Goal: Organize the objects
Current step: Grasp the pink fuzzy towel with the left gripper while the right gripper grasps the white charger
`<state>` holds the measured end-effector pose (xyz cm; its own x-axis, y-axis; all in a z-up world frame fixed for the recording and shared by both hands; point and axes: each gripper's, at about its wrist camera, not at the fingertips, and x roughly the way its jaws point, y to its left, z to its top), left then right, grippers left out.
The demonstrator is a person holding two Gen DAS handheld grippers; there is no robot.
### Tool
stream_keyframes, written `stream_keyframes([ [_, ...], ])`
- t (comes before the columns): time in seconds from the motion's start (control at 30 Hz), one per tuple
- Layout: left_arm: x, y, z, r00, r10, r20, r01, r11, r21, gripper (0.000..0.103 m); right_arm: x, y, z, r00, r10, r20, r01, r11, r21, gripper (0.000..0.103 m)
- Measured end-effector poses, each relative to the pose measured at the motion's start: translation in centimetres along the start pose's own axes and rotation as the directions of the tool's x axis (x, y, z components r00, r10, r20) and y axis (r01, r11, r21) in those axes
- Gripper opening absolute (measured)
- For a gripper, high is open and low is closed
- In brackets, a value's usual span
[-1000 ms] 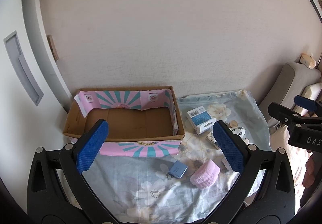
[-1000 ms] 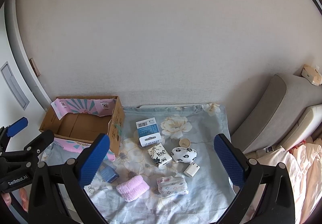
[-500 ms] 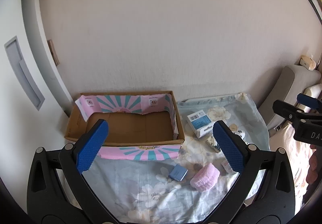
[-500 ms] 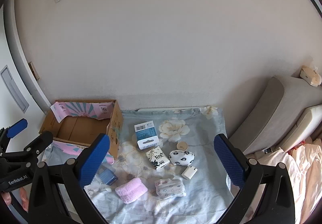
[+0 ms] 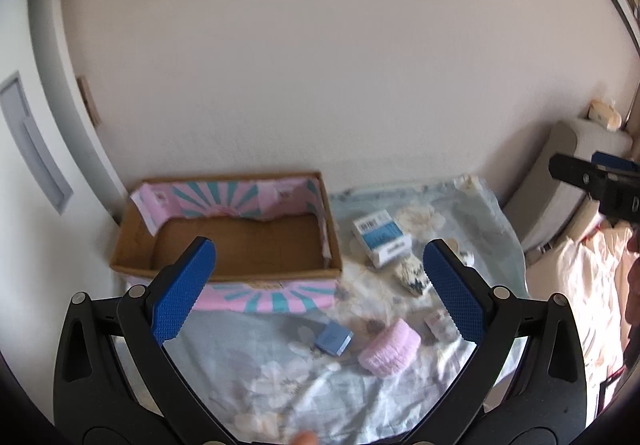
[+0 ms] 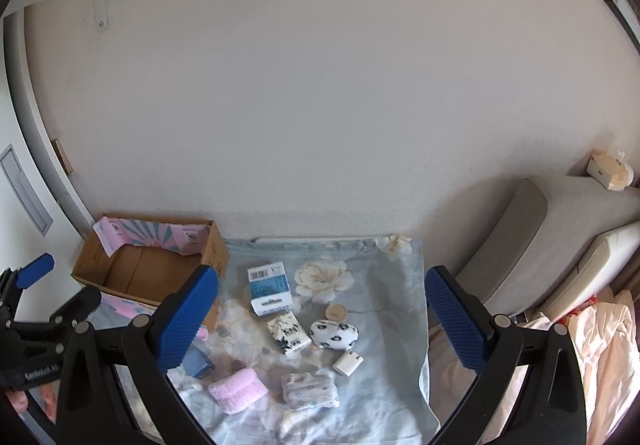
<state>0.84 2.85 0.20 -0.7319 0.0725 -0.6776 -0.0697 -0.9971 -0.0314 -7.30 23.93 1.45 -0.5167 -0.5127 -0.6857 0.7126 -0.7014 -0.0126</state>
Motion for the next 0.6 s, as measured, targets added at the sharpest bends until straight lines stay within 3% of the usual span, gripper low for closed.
stream_keyframes([
  [0.27,3.0,-4.3,-5.6,0.997,-0.022,-0.068,0.029,0.995,0.094,0.103,3.9,-2.3,-3.1,0.996,0.029,-0.087,-0.030,1.000,-0.009,0.102],
  [0.6,7.8,-8.7,-12.7,0.990,-0.068,-0.121,0.089,0.981,0.171,0.099,10.7,-2.9,-9.4,0.980,0.084,-0.180,-0.094,0.994,-0.049,0.102],
])
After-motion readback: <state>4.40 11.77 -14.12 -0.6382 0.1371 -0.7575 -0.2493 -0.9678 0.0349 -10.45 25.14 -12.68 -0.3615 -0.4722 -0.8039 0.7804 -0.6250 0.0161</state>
